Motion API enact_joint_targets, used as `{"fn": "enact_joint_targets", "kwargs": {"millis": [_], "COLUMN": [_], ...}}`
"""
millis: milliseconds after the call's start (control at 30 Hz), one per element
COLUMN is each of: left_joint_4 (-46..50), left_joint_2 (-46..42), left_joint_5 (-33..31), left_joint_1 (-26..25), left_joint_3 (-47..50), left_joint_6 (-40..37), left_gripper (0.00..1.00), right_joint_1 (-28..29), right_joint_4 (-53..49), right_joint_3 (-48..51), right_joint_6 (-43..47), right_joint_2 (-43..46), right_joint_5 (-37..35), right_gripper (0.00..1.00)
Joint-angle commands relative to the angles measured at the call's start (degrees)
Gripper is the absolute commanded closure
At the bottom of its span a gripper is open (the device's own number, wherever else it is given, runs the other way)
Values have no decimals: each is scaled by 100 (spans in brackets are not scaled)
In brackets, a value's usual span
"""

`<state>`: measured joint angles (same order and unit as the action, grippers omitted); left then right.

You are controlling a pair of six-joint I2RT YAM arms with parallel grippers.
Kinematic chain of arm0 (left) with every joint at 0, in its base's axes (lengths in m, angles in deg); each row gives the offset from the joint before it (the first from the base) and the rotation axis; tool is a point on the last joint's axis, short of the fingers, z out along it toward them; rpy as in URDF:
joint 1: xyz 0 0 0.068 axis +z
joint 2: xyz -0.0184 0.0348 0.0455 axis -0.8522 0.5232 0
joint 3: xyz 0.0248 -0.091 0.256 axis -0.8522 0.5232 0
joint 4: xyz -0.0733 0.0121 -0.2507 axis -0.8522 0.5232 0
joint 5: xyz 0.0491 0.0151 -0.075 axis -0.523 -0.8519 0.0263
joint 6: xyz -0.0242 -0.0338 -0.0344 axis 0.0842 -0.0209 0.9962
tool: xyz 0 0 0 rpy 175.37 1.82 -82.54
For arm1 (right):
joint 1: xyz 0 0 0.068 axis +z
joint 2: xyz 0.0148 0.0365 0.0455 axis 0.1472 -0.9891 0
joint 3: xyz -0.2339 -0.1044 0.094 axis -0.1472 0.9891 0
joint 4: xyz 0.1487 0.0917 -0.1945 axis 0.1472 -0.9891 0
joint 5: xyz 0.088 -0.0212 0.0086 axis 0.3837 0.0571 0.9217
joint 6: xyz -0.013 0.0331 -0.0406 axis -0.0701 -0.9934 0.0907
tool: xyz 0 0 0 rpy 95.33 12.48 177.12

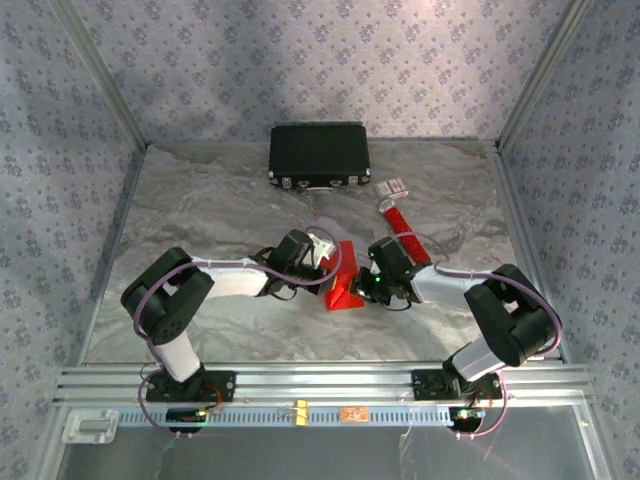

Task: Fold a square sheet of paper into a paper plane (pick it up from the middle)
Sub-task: Fold the triangle a second time at the center of the table.

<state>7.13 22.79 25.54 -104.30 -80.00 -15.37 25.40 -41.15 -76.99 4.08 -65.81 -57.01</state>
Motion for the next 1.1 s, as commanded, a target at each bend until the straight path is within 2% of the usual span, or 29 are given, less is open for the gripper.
{"fn": "enact_joint_targets", "kwargs": {"millis": [0,1067], "left_joint_4": [223,299], "left_joint_2": [75,282], "left_joint_5": [-156,-443], "left_joint_1": [14,13], "left_joint_3": [-233,-330], "left_joint_6": [-284,-298], "left_gripper": [99,97], "right_joint_1": [-71,-87], "right_joint_4": [-535,-572], "right_joint_3": [6,-53], "right_joint_6": [188,204], "right_joint_2": [9,-2], "right_joint_5": [-101,-101], "right_gripper": [90,90]}}
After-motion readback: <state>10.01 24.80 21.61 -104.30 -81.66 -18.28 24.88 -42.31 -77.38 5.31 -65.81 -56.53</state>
